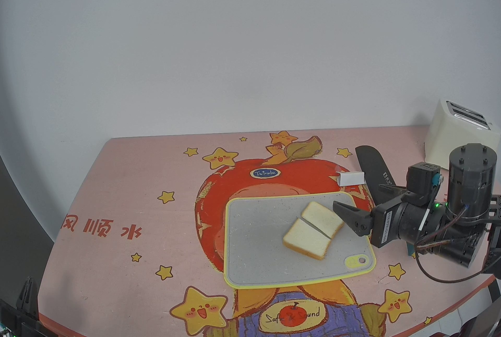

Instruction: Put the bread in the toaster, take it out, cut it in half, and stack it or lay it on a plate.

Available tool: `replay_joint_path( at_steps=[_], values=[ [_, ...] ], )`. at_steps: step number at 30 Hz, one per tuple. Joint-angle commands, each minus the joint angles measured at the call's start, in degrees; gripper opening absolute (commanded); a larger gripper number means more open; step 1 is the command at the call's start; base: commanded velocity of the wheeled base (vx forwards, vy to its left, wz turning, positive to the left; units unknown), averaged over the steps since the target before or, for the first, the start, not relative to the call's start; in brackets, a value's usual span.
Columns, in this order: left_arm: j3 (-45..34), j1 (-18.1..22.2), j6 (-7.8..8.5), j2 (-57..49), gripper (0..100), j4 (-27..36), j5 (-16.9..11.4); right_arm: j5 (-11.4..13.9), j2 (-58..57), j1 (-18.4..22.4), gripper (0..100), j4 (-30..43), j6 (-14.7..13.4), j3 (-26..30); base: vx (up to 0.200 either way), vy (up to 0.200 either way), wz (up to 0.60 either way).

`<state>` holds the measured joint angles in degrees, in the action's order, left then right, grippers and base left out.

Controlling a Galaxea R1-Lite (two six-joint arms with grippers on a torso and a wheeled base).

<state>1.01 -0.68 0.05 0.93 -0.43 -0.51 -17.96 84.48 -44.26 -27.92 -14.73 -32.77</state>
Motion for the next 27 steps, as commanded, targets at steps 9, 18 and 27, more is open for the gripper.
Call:
replay_joint_path(
  at_steps=[9, 18, 27],
  values=[
    [-1.0, 0.0, -0.05, -0.9, 0, 0.0, 0.0, -0.5, 6.5, 1.6, 100, 0.2, -3.6, -3.5, 0.0, 0.0, 0.0],
    [-1.0, 0.0, 0.04, -0.9, 0, 0.0, 0.0, -0.9, 9.7, 2.8, 100, 0.1, -3.6, -3.4, 0.0, 0.0, 0.0],
    [-1.0, 0.0, 0.04, -0.9, 0, 0.0, 0.0, -0.1, 9.2, -3.7, 100, -0.3, -2.4, 2.1, 0.0, 0.0, 0.0]
  ],
)
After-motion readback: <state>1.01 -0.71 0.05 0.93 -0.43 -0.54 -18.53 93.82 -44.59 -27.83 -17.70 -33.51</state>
